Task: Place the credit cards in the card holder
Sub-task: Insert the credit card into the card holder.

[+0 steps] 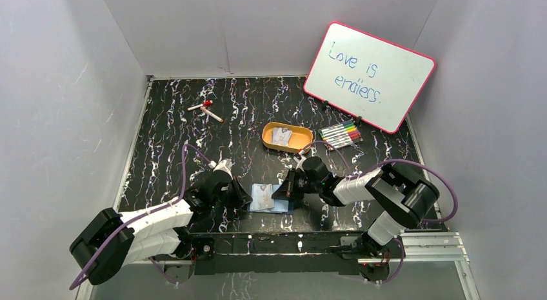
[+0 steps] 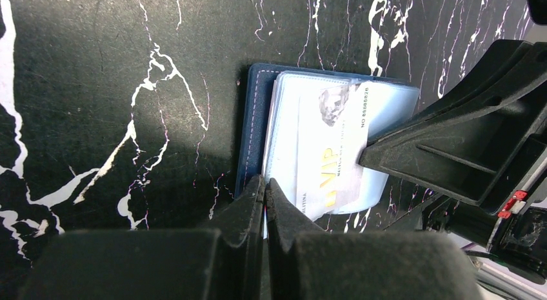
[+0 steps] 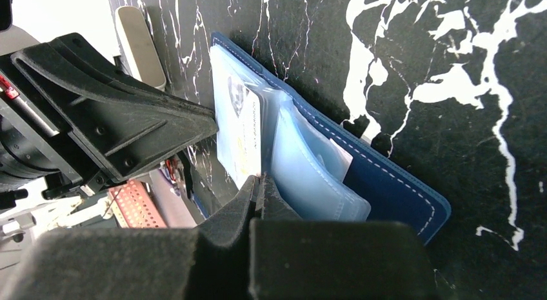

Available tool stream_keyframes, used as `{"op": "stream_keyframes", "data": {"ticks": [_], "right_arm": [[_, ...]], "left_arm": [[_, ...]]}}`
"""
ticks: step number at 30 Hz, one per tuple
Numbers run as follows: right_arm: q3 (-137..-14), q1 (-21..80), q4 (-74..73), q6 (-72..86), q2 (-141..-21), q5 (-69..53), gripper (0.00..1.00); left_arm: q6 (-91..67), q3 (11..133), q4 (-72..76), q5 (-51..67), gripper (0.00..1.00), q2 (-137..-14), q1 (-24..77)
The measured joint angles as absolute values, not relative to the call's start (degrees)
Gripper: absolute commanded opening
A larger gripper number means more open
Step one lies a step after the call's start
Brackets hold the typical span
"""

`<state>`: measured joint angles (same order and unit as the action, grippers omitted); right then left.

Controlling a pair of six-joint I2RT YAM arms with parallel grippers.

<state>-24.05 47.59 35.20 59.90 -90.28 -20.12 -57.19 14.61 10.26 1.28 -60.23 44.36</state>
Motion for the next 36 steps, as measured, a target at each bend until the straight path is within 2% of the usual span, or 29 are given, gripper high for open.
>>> {"op": "stream_keyframes", "data": {"ticks": [10, 19, 24, 29, 36], "right_arm": [[-23.79, 49.28, 36.18, 64.10, -90.26, -15.49, 0.00], [-26.13, 51.31, 36.49, 64.47, -93.17, -16.05, 0.00], [-28.45, 51.90, 35.20, 63.55, -93.65, -17.10, 0.24], [-29.85, 51.90, 30.98, 61.80, -93.10, -17.04, 0.38], [-33.56, 51.94, 23.03, 58.22, -90.91, -16.25, 0.45]], "left_arm": [[-59.18, 14.31, 10.24, -0.71, 0.00, -58.85, 44.36], [-60.38, 14.20, 10.35, -1.15, 0.00, -58.48, 44.36], [-60.69, 14.17, 10.22, -1.39, 0.00, -58.28, 44.36], [-60.58, 14.20, 7.51, -2.87, 0.01, -55.37, 44.36], [-59.07, 15.62, 0.64, -6.11, 0.27, -49.01, 44.36]]}}
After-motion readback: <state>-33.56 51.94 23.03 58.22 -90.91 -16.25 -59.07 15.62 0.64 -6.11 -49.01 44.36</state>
